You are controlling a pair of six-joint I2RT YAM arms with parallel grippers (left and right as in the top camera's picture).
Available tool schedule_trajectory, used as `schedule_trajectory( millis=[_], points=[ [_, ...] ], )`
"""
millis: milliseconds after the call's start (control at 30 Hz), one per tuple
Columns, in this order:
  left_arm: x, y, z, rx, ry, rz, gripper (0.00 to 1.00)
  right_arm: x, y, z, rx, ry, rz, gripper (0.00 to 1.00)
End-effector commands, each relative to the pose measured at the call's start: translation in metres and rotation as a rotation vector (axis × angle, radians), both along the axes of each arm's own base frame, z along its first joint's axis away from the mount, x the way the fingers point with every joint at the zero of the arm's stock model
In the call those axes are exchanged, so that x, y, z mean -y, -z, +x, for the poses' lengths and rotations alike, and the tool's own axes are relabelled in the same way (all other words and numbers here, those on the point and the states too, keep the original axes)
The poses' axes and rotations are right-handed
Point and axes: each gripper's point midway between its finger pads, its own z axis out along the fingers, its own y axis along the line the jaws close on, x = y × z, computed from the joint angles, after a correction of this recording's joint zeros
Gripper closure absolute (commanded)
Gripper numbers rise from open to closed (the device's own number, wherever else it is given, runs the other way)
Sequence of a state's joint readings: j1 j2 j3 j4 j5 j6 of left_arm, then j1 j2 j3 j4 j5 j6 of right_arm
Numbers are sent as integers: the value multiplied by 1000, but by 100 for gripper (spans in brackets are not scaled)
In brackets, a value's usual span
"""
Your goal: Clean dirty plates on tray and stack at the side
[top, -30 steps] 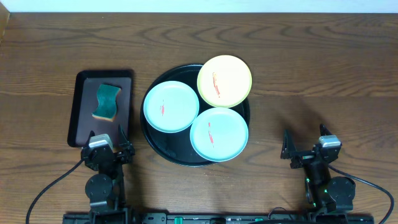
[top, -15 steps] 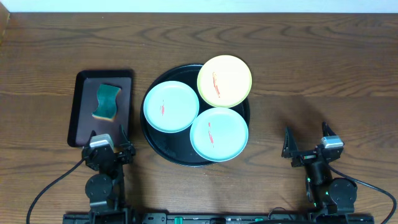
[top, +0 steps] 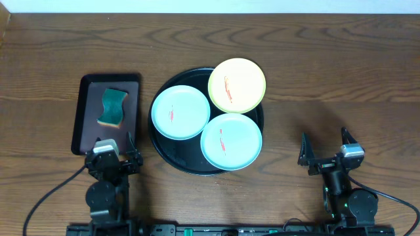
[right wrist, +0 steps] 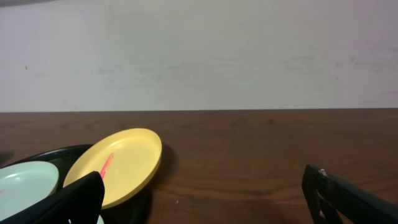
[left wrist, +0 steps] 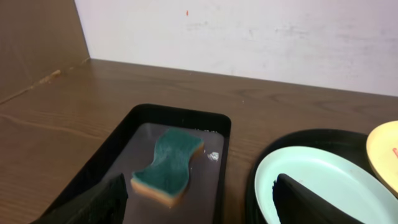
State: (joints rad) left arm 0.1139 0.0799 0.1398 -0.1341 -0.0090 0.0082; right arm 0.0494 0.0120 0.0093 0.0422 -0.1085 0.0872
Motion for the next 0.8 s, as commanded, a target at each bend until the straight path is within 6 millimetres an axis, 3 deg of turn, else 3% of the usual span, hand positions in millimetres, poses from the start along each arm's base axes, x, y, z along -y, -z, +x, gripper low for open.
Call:
schedule_trajectory(
  millis=[0, 367, 567, 767],
  points=[
    [2, -26, 0, 3, 10, 17, 25, 0, -19, -3, 37, -2, 11, 1],
    [10, -68, 12, -202, 68, -21, 25, -6, -58, 0, 33, -36, 9, 1],
    [12, -83, 19, -353, 80, -47, 24, -17, -69, 20, -82, -90, 5, 1],
    [11, -82, 27, -522, 80, -73, 25, -29, -71, 53, -251, -152, 8, 1]
  ],
)
